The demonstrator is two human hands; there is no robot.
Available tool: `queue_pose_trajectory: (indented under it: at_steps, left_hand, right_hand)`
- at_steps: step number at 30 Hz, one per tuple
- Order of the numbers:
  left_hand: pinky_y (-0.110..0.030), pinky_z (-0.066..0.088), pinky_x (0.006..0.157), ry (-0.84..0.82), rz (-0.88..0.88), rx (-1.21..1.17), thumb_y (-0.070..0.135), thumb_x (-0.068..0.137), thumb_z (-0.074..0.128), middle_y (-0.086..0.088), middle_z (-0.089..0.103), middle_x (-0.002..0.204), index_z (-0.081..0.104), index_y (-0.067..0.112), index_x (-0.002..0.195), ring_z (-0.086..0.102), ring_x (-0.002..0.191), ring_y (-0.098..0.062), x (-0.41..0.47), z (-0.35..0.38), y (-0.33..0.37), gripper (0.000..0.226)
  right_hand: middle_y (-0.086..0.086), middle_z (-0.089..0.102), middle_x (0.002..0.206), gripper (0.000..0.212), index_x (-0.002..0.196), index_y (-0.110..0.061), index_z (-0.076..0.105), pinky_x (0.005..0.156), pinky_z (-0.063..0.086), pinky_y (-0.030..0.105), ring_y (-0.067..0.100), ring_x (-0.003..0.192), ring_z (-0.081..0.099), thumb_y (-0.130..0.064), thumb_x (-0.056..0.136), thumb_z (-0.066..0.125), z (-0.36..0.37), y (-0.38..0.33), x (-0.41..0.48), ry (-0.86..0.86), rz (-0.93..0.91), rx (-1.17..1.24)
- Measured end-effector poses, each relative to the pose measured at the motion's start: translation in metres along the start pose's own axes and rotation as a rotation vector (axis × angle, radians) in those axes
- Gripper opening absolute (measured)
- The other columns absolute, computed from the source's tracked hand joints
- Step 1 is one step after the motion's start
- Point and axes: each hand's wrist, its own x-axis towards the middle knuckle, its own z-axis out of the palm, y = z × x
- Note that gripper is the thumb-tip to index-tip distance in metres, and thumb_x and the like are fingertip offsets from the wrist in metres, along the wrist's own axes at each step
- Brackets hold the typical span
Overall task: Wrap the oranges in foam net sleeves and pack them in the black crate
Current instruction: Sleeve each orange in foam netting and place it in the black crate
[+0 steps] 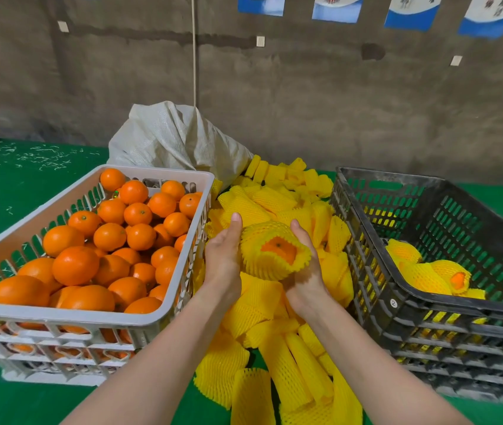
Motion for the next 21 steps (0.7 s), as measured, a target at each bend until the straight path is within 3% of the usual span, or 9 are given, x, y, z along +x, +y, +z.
queue_pose_trajectory:
  at_steps: [2, 5, 10, 12, 15, 17, 19, 21]
  left_hand:
    - [-0.042, 0.052, 0.09, -0.059, -0.067, -0.102, 0.036, 0.093, 0.053, -0.007, 0.072, 0.094, 0.062, 0.014, 0.093, 0.067, 0.095, -0.025, 0.004, -0.004, 0.0, 0.023]
    - [-0.036, 0.055, 0.076, -0.118, -0.13, -0.081, 0.041, 0.092, 0.051, 0.0, 0.075, 0.078, 0.061, 0.021, 0.092, 0.069, 0.083, -0.019, 0.005, -0.007, -0.001, 0.022]
    - [-0.014, 0.048, 0.047, -0.101, 0.011, 0.196, 0.039, 0.094, 0.049, 0.01, 0.067, 0.054, 0.058, 0.016, 0.074, 0.064, 0.053, 0.0, 0.005, -0.005, -0.003, 0.033]
    - [-0.017, 0.049, 0.051, -0.096, 0.072, 0.222, 0.039, 0.092, 0.05, 0.004, 0.065, 0.055, 0.057, 0.011, 0.066, 0.063, 0.056, -0.007, 0.002, -0.004, -0.005, 0.039]
    - [-0.036, 0.051, 0.071, -0.066, 0.079, 0.217, 0.046, 0.086, 0.053, -0.009, 0.063, 0.071, 0.058, 0.011, 0.068, 0.06, 0.076, -0.024, 0.003, -0.004, -0.007, 0.039]
    - [-0.046, 0.051, 0.083, -0.088, -0.073, 0.266, 0.058, 0.079, 0.053, -0.012, 0.066, 0.091, 0.059, 0.017, 0.083, 0.062, 0.09, -0.027, 0.004, -0.006, -0.002, 0.042]
    - [-0.047, 0.057, 0.071, -0.213, -0.422, 0.181, 0.07, 0.075, 0.05, -0.011, 0.071, 0.097, 0.058, 0.019, 0.099, 0.069, 0.086, -0.03, 0.003, -0.009, 0.005, 0.057]
    - [-0.046, 0.058, 0.059, -0.341, -0.694, 0.059, 0.073, 0.067, 0.054, -0.017, 0.073, 0.09, 0.057, 0.013, 0.114, 0.071, 0.076, -0.036, -0.002, -0.009, 0.013, 0.077]
  right_hand:
    - [0.004, 0.074, 0.09, 0.031, 0.089, -0.019, 0.075, 0.074, 0.054, 0.032, 0.018, 0.083, 0.069, -0.034, 0.092, 0.049, -0.002, -0.001, -0.001, -0.024, -0.014, 0.079]
    - [0.016, 0.064, 0.115, 0.038, 0.118, -0.011, 0.062, 0.096, 0.046, 0.043, 0.03, 0.105, 0.061, -0.035, 0.092, 0.047, -0.001, -0.004, -0.004, -0.046, 0.035, 0.168]
    - [0.011, 0.071, 0.078, 0.027, 0.09, -0.014, 0.066, 0.08, 0.048, 0.039, 0.025, 0.083, 0.062, -0.034, 0.091, 0.048, -0.003, 0.001, -0.006, -0.109, 0.044, 0.192]
    - [0.01, 0.071, 0.075, 0.025, 0.089, -0.016, 0.065, 0.078, 0.049, 0.038, 0.024, 0.081, 0.063, -0.033, 0.092, 0.047, -0.003, 0.002, -0.005, -0.112, 0.027, 0.184]
    - [0.008, 0.072, 0.076, 0.027, 0.089, -0.016, 0.065, 0.068, 0.054, 0.032, 0.019, 0.073, 0.069, -0.034, 0.092, 0.045, -0.006, 0.003, -0.002, -0.143, -0.01, 0.119]
    - [0.006, 0.074, 0.081, 0.032, 0.092, -0.014, 0.067, 0.06, 0.056, 0.026, 0.016, 0.073, 0.071, -0.04, 0.085, 0.049, -0.008, 0.001, -0.002, -0.191, -0.034, 0.036]
    - [0.005, 0.072, 0.099, 0.043, 0.105, -0.015, 0.064, 0.071, 0.056, 0.029, 0.017, 0.089, 0.069, -0.046, 0.076, 0.057, -0.01, -0.002, -0.002, -0.2, -0.108, -0.066]
    - [-0.007, 0.07, 0.104, 0.036, 0.108, -0.021, 0.06, 0.08, 0.053, 0.026, 0.008, 0.099, 0.064, -0.044, 0.08, 0.057, -0.017, -0.004, 0.002, -0.194, -0.263, -0.252]
